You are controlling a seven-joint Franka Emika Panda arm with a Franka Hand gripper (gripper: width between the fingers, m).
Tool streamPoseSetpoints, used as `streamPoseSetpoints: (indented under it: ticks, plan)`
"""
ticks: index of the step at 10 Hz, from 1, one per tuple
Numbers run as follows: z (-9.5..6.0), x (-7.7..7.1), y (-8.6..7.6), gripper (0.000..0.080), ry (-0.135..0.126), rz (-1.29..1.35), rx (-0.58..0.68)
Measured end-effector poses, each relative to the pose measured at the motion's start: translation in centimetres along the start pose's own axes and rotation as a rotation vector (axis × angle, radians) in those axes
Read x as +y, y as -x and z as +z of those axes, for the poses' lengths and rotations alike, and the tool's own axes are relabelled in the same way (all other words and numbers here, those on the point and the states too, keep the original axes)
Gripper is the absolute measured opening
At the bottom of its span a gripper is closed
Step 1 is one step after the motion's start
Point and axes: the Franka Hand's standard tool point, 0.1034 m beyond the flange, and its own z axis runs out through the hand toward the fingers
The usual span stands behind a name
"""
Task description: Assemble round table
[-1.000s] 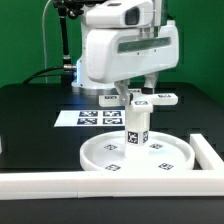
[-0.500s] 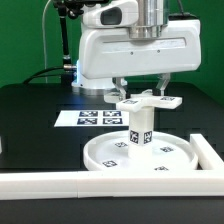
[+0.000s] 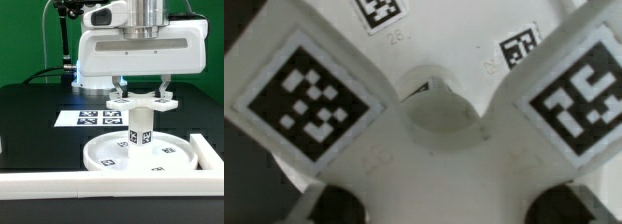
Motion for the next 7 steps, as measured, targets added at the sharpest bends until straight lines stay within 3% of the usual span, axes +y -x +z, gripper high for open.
streamPoseSetpoints:
  ticks: [5,7]
  plan:
    - [0.06,-0.10,0.14,0.0446,-0.055,0.773,0.043]
    - [0.06,-0.06,0.09,0.0446,-0.058,0.980,0.040]
